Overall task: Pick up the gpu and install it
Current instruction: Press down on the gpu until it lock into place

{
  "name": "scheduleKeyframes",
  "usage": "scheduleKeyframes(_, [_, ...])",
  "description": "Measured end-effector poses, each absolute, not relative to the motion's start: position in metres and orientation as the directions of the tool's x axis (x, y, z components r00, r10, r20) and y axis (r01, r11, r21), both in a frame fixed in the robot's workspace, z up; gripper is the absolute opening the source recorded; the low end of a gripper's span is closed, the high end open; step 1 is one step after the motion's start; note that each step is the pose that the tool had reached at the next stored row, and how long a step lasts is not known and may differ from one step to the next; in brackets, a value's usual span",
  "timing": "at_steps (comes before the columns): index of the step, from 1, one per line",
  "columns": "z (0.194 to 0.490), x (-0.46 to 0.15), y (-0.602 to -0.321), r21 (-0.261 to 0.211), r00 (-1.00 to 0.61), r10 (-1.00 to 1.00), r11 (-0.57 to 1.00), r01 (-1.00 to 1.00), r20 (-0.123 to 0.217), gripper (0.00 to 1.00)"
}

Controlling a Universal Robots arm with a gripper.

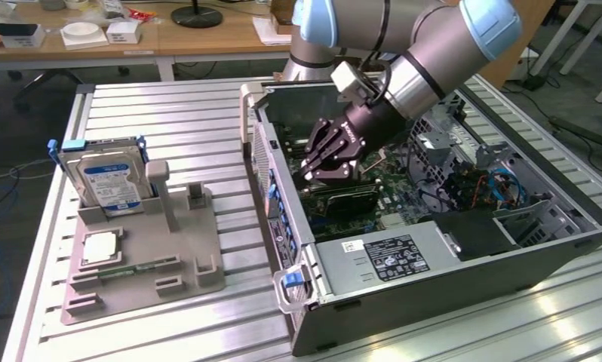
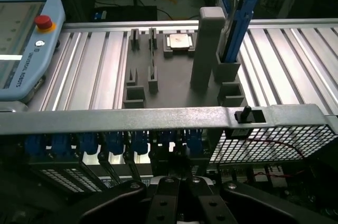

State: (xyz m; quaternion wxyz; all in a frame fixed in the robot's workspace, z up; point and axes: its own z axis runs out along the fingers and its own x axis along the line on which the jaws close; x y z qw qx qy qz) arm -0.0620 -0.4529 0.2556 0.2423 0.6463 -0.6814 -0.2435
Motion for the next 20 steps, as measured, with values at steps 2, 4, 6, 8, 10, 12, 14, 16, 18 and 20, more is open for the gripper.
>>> scheduleKeyframes(2, [0.254,-0.062,-0.453,0.645,-0.046,-0.999,0.045,-0.763,0.016,0.1])
scheduleKeyframes(4, [0.252,-0.062,-0.453,0.645,-0.045,-0.999,0.045,-0.763,0.016,0.1])
scheduleKeyframes(6, [0.251,-0.063,-0.453,0.645,-0.045,-0.999,0.045,-0.763,0.016,0.1])
scheduleKeyframes(8, [0.249,-0.064,-0.453,0.645,-0.044,-0.999,0.044,-0.763,0.016,0.1])
scheduleKeyframes(10, [0.248,-0.065,-0.453,0.645,-0.043,-0.999,0.044,-0.763,0.016,0.1])
scheduleKeyframes(12, [0.247,-0.065,-0.453,0.645,-0.043,-0.999,0.044,-0.763,0.016,0.1])
scheduleKeyframes(14, [0.247,-0.064,-0.453,0.645,-0.043,-0.999,0.043,-0.763,0.016,0.1])
scheduleKeyframes(16, [0.247,-0.061,-0.453,0.645,-0.044,-0.999,0.044,-0.763,0.016,0.1])
scheduleKeyframes(18, [0.247,-0.057,-0.453,0.645,-0.043,-0.999,0.043,-0.763,0.016,0.1])
scheduleKeyframes(20, [0.247,-0.054,-0.453,0.645,-0.043,-0.999,0.044,-0.763,0.016,0.1])
